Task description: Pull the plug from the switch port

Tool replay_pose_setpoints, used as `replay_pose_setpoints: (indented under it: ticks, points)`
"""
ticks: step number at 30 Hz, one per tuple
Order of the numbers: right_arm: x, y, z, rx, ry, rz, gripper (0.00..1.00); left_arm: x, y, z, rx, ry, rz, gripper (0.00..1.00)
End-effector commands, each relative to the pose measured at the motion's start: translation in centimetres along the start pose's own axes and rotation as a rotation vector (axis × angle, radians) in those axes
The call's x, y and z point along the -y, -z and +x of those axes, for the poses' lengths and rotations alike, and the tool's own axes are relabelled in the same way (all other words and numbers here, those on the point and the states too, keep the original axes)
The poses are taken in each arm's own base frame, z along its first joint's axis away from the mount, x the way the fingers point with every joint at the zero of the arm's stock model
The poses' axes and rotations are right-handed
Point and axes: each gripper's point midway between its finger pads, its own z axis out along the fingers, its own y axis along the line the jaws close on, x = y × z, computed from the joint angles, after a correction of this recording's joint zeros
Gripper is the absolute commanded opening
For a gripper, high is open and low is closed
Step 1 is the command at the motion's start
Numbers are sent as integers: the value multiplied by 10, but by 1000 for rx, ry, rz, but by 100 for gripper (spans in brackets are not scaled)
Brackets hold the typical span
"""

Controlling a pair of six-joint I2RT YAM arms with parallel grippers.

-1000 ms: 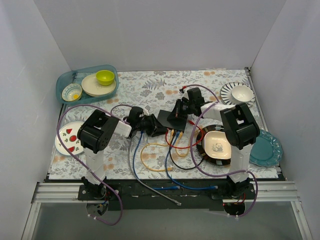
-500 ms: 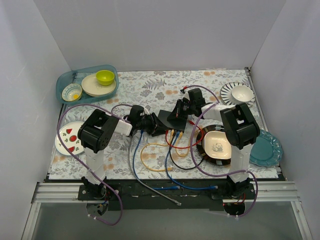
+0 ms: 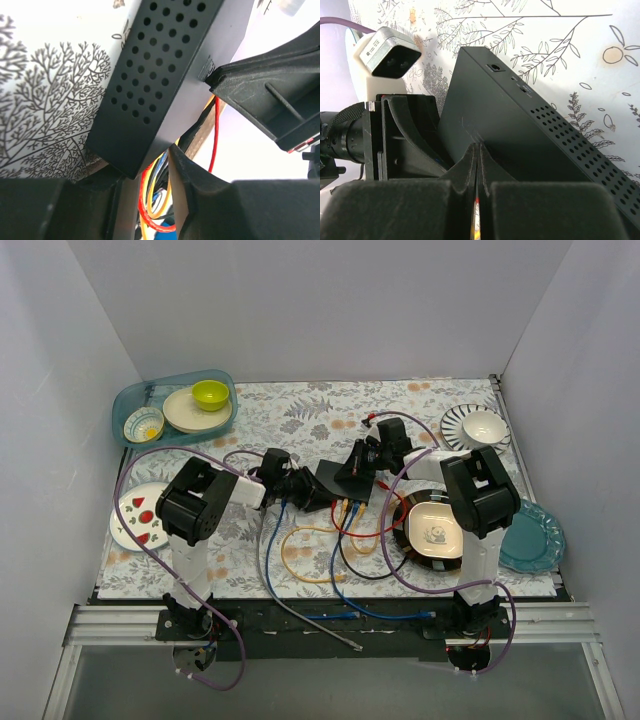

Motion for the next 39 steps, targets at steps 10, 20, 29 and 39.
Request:
replay_pose_setpoints:
  ticks: [10, 20, 29, 39]
  points:
    - [87, 1, 88, -216, -148, 292, 1, -43, -3, -36, 200, 104, -201, 43]
    - [87, 1, 88, -217, -144, 292, 1, -87, 16, -47, 274, 88, -448, 41]
    - [86, 2, 89, -215, -143, 290, 1, -77, 16, -43, 261, 17, -351, 37]
    - [88, 4, 93, -215, -146, 295, 1, -55, -6, -20, 176, -48, -216, 34]
